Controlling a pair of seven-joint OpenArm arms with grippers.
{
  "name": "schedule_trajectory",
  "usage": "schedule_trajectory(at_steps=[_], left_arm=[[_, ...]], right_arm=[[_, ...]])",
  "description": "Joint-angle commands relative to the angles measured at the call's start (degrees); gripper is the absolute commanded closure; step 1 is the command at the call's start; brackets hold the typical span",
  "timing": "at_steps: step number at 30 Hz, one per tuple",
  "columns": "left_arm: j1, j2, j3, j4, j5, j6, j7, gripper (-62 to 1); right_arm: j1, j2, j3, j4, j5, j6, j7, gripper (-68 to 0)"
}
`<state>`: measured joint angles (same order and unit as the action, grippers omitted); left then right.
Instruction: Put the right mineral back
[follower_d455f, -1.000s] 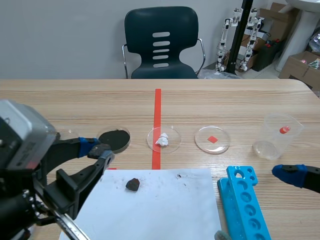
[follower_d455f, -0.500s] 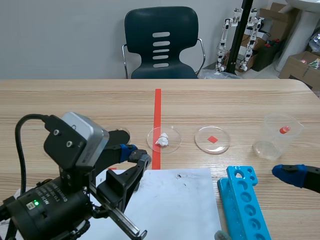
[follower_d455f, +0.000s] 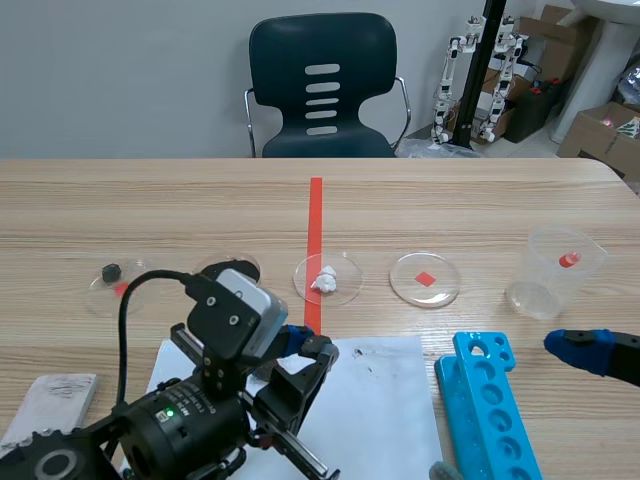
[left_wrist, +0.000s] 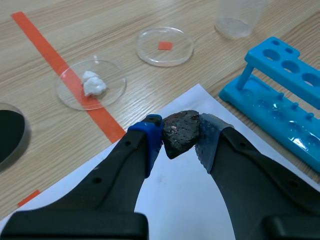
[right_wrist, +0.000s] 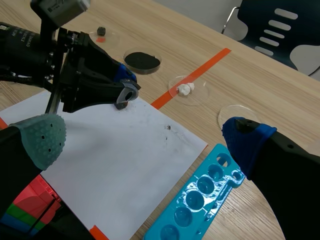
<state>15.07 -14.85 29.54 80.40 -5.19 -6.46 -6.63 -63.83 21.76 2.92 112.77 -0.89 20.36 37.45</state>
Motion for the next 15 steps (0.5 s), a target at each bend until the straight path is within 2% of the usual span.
schedule_trajectory(at_steps=[1,15], left_arm=[[-0.8,1.2,0.2,0.1,-0.3,-0.2,-1.1,-4.0],[-7.0,7.3,4.1,-10.7,0.3,-0.2,-1.3,-4.1]], right_arm=[[0.0,0.5,0.4,0.4,0.6,0.0,1.0,-67.9],[0.0,0.5,0.4,0.4,0.6,0.0,1.0,-67.9]])
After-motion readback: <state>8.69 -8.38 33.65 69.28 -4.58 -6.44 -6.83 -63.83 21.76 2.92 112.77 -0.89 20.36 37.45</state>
